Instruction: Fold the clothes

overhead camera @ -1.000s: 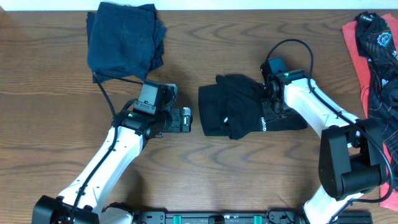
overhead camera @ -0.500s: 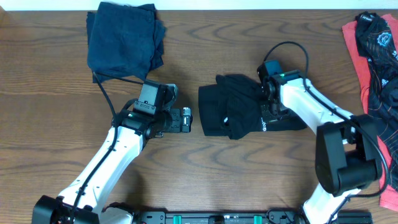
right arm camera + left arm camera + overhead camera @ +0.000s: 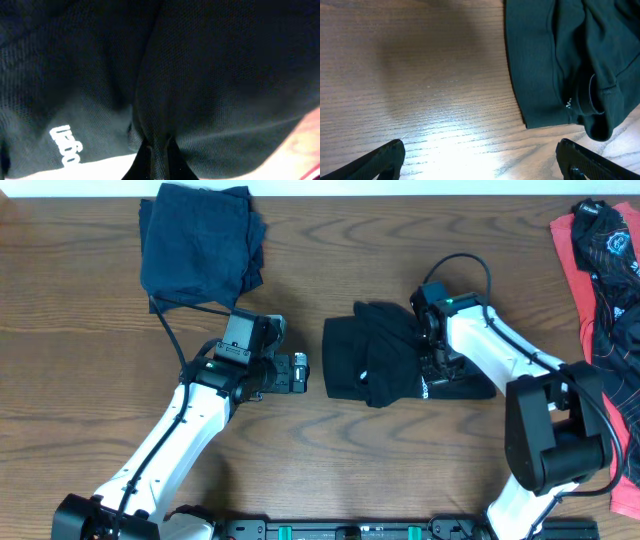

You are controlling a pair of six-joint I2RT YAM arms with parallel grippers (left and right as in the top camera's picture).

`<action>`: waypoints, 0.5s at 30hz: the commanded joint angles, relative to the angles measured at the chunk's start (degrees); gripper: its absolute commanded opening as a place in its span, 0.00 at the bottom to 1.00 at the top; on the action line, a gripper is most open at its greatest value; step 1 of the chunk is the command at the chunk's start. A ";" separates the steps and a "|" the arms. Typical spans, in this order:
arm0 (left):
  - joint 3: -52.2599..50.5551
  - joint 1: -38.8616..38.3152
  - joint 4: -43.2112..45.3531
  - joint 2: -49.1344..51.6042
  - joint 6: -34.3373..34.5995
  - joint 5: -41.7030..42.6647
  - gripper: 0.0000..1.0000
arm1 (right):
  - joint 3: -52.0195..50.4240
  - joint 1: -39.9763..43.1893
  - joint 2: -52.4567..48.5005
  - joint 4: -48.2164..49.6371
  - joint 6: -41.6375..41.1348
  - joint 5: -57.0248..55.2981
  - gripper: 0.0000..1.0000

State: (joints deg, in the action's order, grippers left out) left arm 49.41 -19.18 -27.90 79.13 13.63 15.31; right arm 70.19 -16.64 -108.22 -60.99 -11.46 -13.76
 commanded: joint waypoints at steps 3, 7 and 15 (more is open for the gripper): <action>-0.44 0.24 0.07 0.28 -0.50 0.55 0.98 | 0.94 -0.63 2.05 -1.68 -1.40 0.59 0.01; -0.44 0.24 0.11 0.28 -0.50 0.55 0.98 | 1.07 -0.63 2.29 -2.12 -1.33 2.16 0.01; -0.44 0.24 0.13 0.28 -0.52 0.55 0.98 | 1.07 -0.63 5.97 -4.74 -1.33 4.83 0.01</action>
State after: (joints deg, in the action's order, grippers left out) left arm 49.41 -19.18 -27.83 79.13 13.63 15.31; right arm 70.35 -16.64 -105.84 -65.10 -11.77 -10.98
